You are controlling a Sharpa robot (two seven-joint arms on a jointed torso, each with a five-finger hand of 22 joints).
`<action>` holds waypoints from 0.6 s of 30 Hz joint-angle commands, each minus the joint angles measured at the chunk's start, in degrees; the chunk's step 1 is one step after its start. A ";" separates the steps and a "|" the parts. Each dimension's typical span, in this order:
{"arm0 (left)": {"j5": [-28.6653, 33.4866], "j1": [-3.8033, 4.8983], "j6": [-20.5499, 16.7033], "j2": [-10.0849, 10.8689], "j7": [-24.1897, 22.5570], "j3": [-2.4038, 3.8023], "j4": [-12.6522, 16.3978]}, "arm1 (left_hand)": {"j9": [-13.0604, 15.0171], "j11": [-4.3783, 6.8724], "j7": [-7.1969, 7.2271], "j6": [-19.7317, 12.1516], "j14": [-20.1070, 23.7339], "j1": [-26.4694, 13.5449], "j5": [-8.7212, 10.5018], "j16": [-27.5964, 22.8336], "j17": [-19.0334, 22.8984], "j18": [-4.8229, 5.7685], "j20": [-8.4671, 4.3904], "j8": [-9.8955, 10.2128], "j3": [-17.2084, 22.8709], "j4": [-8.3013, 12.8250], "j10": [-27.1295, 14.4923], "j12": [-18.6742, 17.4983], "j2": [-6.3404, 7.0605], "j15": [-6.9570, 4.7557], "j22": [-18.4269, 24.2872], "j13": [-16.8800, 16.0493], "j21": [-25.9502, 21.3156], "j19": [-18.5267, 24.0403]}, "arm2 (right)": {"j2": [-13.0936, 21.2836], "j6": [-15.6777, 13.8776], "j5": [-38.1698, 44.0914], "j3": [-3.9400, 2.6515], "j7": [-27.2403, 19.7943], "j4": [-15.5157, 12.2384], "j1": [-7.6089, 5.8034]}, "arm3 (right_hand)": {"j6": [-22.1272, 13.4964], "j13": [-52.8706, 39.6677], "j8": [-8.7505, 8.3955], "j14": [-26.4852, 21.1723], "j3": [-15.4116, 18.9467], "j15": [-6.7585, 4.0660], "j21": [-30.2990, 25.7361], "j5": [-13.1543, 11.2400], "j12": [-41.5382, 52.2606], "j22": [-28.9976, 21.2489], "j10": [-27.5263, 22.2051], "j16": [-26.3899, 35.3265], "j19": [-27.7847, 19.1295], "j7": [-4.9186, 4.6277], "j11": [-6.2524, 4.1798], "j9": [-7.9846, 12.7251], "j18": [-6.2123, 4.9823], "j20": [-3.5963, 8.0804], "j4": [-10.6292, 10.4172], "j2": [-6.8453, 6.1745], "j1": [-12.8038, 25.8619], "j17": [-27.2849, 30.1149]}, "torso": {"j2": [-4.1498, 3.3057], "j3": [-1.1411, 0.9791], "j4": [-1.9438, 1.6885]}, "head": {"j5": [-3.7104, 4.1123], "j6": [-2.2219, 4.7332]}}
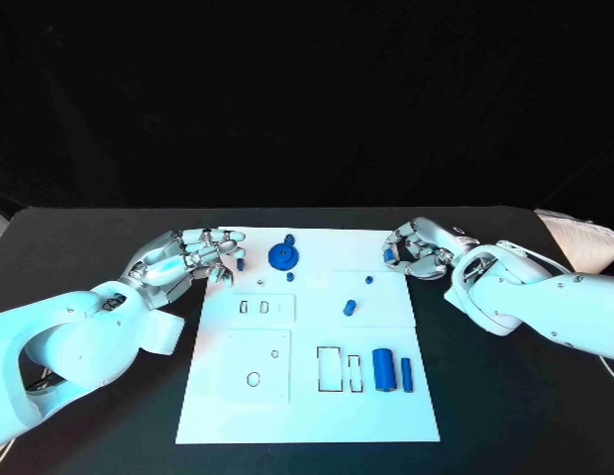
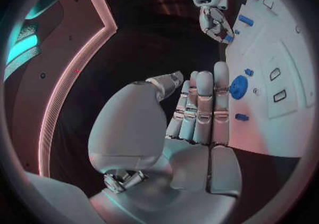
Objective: Assemble the parts on the task board
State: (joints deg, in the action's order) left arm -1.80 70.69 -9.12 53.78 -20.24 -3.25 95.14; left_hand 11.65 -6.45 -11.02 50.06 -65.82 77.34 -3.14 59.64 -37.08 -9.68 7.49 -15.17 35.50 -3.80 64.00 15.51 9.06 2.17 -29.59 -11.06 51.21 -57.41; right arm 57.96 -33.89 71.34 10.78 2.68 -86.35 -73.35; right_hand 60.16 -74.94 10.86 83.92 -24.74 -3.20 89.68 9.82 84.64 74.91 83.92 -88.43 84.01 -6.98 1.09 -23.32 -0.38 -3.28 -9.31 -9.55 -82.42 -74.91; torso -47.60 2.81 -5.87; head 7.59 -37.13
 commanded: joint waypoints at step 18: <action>0.17 -0.04 1.16 -0.98 -0.36 0.01 -0.67 | 0.10 -0.03 -0.11 -0.35 0.53 0.35 0.04 0.32 0.09 -0.85 0.01 0.14 0.45 0.21 -0.41 0.31 -0.32 -0.03 -0.15 -0.11 0.47 0.39 | -3.20 -2.10 2.83 -0.25 14.76 -12.02 -2.86 | 0.40 -10.85 4.44 5.25 -0.44 -0.08 0.32 -0.22 -0.24 15.09 2.60 0.08 5.99 1.85 -0.40 -3.21 0.38 0.42 -0.38 0.30 2.15 -11.65 | 0.84 0.29 0.37 | -0.80 0.15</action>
State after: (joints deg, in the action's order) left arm -1.80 70.67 -9.09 52.97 -20.22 -3.27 94.36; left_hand 11.70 -6.45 -11.02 50.06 -65.82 77.34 -3.14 59.64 -37.09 -9.68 7.49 -15.16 35.67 -3.63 63.99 15.48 9.06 2.17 -29.67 -11.08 51.44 -57.42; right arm 55.26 -36.70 72.53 10.52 13.16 -97.68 -76.20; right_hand 59.65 -74.93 10.85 83.92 -25.16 -3.20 89.68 9.75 84.64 74.95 84.13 -88.43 84.00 -6.44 0.89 -23.31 -0.39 -3.29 -9.41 -9.26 -80.60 -74.91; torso -47.01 3.02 -5.58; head 6.98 -36.88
